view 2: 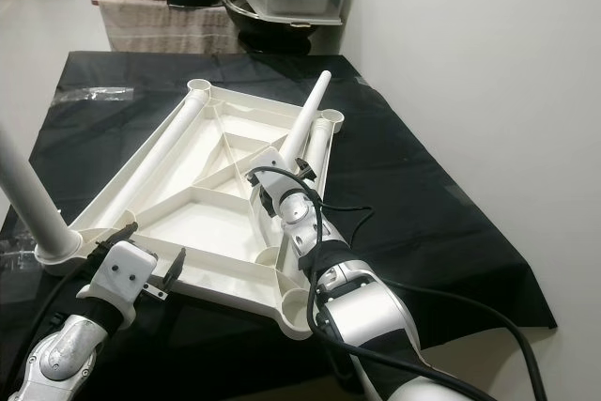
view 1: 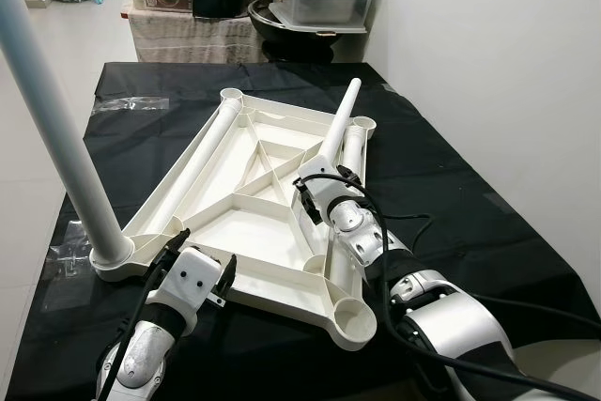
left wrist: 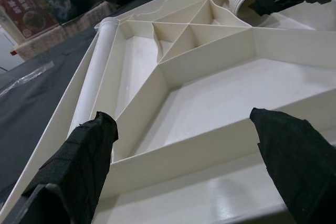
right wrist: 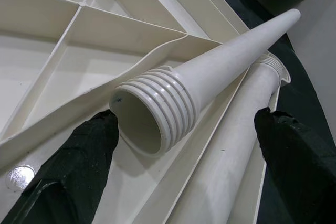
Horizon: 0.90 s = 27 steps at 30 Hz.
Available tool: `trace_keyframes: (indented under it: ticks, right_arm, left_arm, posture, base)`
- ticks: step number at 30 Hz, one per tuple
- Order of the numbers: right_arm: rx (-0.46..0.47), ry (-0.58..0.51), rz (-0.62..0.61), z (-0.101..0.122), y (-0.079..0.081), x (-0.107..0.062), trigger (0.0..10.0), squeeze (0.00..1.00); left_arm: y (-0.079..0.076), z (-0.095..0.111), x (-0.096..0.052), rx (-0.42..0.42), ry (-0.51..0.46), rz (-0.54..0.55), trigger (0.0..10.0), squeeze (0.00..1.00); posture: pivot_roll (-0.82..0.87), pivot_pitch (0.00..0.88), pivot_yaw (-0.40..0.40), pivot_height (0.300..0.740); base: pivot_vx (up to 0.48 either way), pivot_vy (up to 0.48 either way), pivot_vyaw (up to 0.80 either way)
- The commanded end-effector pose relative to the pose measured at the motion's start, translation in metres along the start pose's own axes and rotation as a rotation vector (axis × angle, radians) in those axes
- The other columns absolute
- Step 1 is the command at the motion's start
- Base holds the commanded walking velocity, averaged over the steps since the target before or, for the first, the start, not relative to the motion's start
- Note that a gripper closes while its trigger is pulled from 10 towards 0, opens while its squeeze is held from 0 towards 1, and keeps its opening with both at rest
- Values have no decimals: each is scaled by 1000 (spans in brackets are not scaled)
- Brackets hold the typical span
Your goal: Building children table
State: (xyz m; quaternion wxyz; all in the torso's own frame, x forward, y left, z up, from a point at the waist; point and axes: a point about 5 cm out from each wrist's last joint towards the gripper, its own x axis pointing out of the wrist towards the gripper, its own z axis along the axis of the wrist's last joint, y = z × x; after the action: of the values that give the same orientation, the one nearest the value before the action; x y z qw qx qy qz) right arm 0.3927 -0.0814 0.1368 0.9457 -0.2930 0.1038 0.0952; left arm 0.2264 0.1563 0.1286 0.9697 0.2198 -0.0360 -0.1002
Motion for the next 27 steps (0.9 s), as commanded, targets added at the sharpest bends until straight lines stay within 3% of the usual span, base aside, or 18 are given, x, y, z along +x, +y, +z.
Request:
trace_keyframes:
  ticks: [1,12,20,27]
  right_arm:
    - [0,0,-1,-2,4,-1,10000,0]
    - [31,-14,0,3,10,-1,10000,0]
    - [50,-18,-47,13,6,0,10000,0]
    - [92,-41,-106,21,2,1,10000,0]
  left_arm:
    - [0,2,-4,6,11,-17,10000,0]
    - [5,18,-14,-4,9,4,10000,0]
    - [13,28,-18,2,6,24,10000,0]
    - [7,29,-26,-19,28,28,10000,0]
  posture:
    - [91,12,-120,740]
    - [96,107,-125,740]
    - [98,153,-131,740]
    - [95,185,-138,740]
  base:
    - [0,0,0]
    - [0,0,0]
    - [0,0,0]
    - [0,0,0]
